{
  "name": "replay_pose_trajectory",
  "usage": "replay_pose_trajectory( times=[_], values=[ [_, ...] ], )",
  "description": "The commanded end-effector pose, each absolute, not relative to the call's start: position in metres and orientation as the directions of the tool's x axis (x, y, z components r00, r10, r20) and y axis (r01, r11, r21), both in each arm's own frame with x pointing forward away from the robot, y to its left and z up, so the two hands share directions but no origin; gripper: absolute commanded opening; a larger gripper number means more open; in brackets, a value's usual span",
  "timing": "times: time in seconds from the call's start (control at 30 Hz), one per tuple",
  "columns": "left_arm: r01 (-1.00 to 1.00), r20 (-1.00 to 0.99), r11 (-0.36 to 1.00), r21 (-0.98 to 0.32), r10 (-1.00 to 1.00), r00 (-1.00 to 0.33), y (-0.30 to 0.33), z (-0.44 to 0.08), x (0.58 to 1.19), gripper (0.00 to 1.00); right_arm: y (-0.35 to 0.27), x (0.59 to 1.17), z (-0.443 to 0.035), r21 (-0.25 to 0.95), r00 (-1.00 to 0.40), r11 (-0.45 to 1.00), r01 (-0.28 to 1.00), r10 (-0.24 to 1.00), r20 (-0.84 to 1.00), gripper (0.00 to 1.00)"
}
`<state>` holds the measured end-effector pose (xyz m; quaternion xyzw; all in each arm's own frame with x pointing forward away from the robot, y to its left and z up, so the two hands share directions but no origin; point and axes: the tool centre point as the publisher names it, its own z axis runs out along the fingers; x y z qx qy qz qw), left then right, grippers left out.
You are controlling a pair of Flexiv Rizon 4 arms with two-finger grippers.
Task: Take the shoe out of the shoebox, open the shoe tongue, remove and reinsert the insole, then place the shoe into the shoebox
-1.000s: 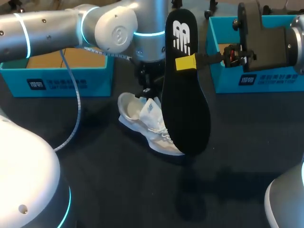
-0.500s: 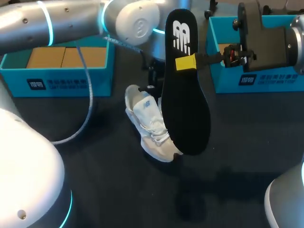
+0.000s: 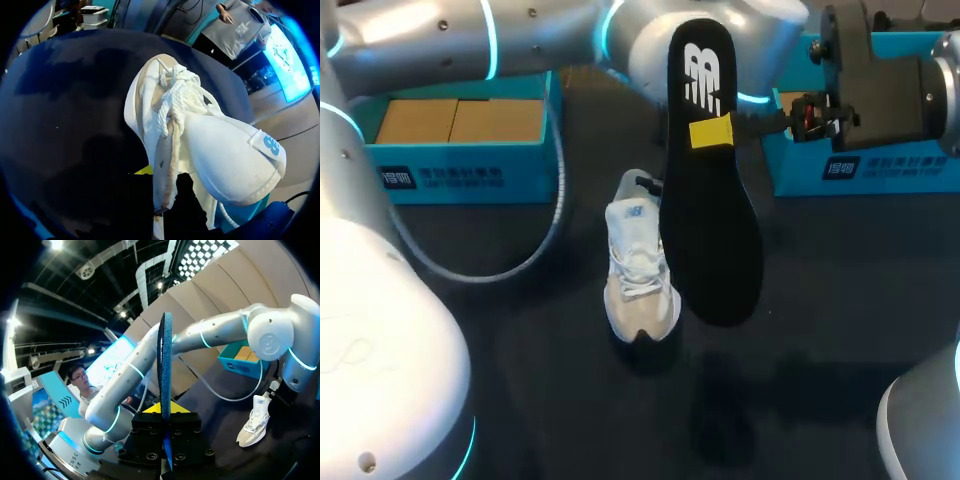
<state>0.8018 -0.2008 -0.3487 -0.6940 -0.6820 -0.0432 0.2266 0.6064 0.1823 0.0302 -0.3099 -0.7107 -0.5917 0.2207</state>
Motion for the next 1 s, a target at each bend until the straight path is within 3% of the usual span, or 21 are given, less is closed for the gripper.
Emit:
replay_pose_trajectory(
  times=[0.03, 0.83, 0.87, 0.9, 0.93, 0.97, 1.0],
  values=[
    [0.970, 0.459, 0.048, -0.240, 0.886, 0.070, -0.212, -0.357, 0.793, 0.00, 0.186, 0.609, 0.031, 0.702, -0.709, 0.110, 0.703, 0.181, 0.682, 0.00],
    [0.965, 0.495, 0.140, -0.223, 0.869, -0.012, -0.217, -0.395, 0.770, 0.00, 0.186, 0.609, 0.031, 0.702, -0.709, 0.110, 0.703, 0.181, 0.682, 0.00],
    [0.964, 0.495, 0.140, -0.225, 0.869, -0.010, -0.217, -0.396, 0.770, 0.11, 0.186, 0.609, 0.031, 0.702, -0.709, 0.110, 0.703, 0.181, 0.682, 0.00],
    [0.963, 0.494, 0.141, -0.230, 0.870, -0.009, -0.217, -0.396, 0.769, 0.42, 0.186, 0.609, 0.031, 0.702, -0.709, 0.110, 0.703, 0.181, 0.682, 0.00],
    [0.961, 0.492, 0.137, -0.238, 0.871, -0.003, -0.217, -0.396, 0.769, 0.61, 0.186, 0.609, 0.031, 0.702, -0.709, 0.110, 0.703, 0.181, 0.682, 0.00],
    [0.956, 0.482, 0.128, -0.263, 0.876, 0.016, -0.217, -0.394, 0.769, 1.00, 0.186, 0.609, 0.031, 0.702, -0.709, 0.110, 0.703, 0.181, 0.682, 0.00],
    [0.957, 0.479, 0.127, -0.261, 0.878, 0.014, -0.217, -0.392, 0.770, 1.00, 0.186, 0.609, 0.031, 0.702, -0.709, 0.110, 0.703, 0.181, 0.682, 0.00]
  ],
)
